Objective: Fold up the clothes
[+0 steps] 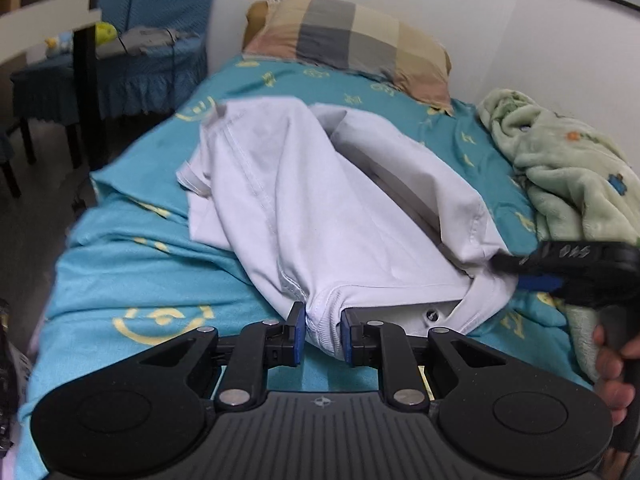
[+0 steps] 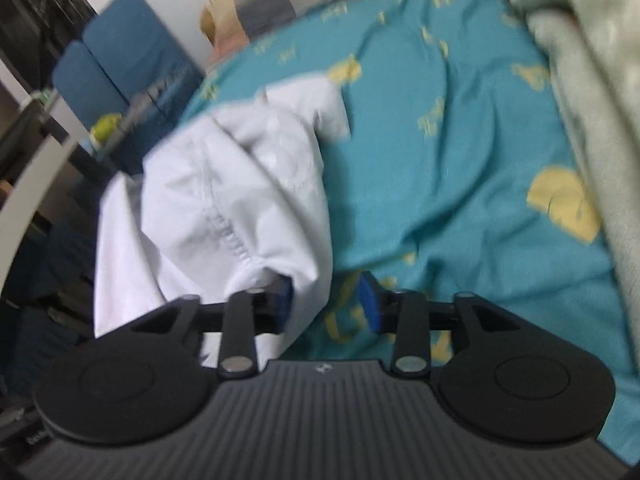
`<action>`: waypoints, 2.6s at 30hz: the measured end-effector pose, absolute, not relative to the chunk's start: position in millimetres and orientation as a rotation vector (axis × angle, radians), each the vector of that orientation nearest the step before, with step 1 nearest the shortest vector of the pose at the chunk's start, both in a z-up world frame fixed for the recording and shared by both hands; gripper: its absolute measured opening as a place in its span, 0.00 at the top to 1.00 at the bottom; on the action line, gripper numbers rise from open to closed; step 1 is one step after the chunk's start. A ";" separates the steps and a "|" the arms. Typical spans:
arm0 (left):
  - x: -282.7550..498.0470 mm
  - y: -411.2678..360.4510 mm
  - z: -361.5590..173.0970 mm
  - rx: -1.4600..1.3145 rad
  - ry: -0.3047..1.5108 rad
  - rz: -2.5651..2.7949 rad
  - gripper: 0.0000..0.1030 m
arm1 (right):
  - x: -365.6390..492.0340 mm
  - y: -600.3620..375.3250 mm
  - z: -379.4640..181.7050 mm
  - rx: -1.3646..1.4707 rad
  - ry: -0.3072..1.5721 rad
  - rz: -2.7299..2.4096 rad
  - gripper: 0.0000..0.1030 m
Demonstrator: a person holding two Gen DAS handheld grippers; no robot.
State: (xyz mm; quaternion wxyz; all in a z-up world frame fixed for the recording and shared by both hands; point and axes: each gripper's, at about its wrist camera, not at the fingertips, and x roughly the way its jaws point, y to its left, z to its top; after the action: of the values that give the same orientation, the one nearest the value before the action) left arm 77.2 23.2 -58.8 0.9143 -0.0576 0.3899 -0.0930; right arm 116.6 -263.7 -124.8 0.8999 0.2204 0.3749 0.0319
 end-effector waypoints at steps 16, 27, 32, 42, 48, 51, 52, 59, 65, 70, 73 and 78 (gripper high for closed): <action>79.1 7.7 -54.0 -0.027 0.761 -0.177 0.81 | 170.7 -195.8 -126.9 0.098 0.587 0.354 0.62; 66.4 2.0 -36.7 -0.072 0.652 -0.274 0.85 | 160.5 -312.5 -144.0 0.617 0.632 0.024 0.86; 74.9 4.2 -50.9 -0.052 0.753 -0.230 0.85 | 150.0 -353.7 -193.8 0.905 0.812 -0.139 0.85; 72.1 7.5 -50.1 -0.058 0.753 -0.232 0.84 | 125.4 -338.4 -115.1 0.655 0.704 -0.053 0.57; 72.3 7.6 -49.7 -0.065 0.758 -0.231 0.84 | 128.0 -322.9 -89.6 0.528 0.662 0.057 0.47; 74.5 5.7 -51.4 -0.058 0.765 -0.239 0.84 | 139.2 -304.9 -92.9 0.440 0.711 0.187 0.47; 75.4 5.5 -52.4 -0.058 0.769 -0.241 0.84 | 145.8 -296.7 -97.8 0.410 0.752 0.238 0.47; 76.2 9.9 -52.1 -0.086 0.770 -0.242 0.84 | 166.7 -262.5 -128.6 0.116 0.859 0.200 0.65; 73.8 14.4 -47.8 -0.129 0.778 -0.258 0.84 | 141.8 -280.6 -126.1 0.130 0.889 0.138 0.79; 69.8 15.4 -47.4 -0.127 0.797 -0.265 0.84 | 126.3 -294.2 -136.0 0.144 0.992 0.094 0.79; 62.3 16.0 -45.6 -0.108 0.796 -0.273 0.83 | 116.1 -297.1 -131.4 0.166 0.985 0.070 0.78; 48.2 13.7 -37.9 -0.051 0.752 -0.267 0.72 | 112.0 -287.4 -119.0 0.112 0.919 0.058 0.76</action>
State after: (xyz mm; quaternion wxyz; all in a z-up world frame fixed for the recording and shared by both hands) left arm 48.2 13.7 -37.9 0.9211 -0.0248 0.3662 -0.1301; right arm 112.0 -287.4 -119.0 0.8944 0.0542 0.4432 0.0279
